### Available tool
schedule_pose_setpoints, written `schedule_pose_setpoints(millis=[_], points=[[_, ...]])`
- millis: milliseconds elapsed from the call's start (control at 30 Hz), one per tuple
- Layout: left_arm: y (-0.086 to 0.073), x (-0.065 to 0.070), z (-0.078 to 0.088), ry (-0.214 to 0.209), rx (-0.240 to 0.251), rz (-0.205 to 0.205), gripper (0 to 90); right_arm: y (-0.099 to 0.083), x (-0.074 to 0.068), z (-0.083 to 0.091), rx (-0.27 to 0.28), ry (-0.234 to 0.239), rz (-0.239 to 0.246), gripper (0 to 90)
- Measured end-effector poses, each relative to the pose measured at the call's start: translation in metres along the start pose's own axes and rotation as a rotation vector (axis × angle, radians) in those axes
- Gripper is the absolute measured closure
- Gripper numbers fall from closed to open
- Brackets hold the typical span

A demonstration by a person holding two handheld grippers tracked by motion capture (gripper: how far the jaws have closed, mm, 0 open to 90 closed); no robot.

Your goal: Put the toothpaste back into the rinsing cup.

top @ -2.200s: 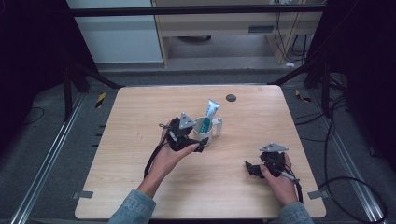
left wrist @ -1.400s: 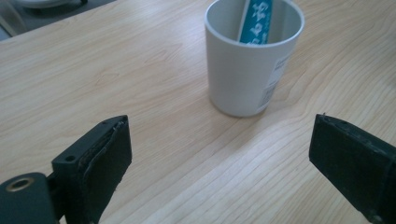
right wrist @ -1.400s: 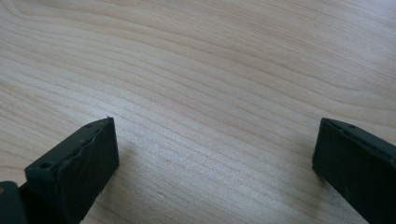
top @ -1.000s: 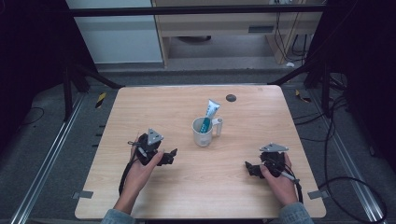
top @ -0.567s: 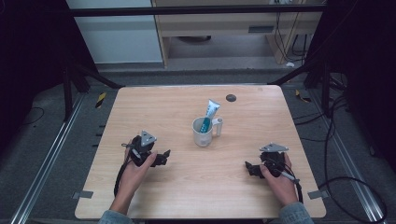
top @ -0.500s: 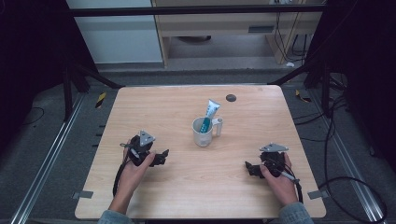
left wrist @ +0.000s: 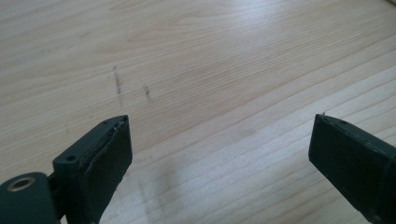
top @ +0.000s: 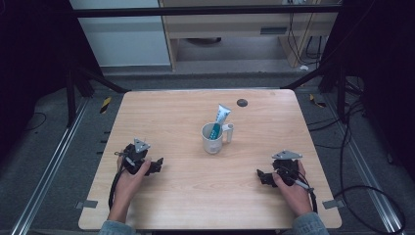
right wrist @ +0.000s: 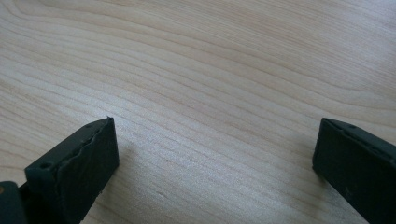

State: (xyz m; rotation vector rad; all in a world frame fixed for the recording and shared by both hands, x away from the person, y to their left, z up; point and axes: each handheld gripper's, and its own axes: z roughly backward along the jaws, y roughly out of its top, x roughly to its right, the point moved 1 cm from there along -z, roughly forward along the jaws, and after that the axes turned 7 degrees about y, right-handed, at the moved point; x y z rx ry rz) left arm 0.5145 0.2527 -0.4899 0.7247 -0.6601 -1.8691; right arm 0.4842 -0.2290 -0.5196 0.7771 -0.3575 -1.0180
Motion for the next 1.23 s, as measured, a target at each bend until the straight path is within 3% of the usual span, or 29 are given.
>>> schedule_pose_setpoints(millis=[533,767,900,1233], points=[[-0.012,-0.016,-0.016,0.009,-0.055,0.028,5.8,0.000,0.000,0.000,0.000,0.001,-0.002,0.6],[-0.015,-0.020,-0.022,-0.035,-0.038,0.081,4.8,0.000,0.000,0.000,0.000,0.001,-0.001,0.6],[-0.017,-0.022,-0.025,-0.042,-0.012,0.082,2.4,0.000,0.000,0.000,0.000,0.001,-0.001,0.6],[-0.017,-0.023,-0.026,-0.041,-0.023,0.084,0.0,0.000,0.000,0.000,0.000,0.000,-0.001,0.6]])
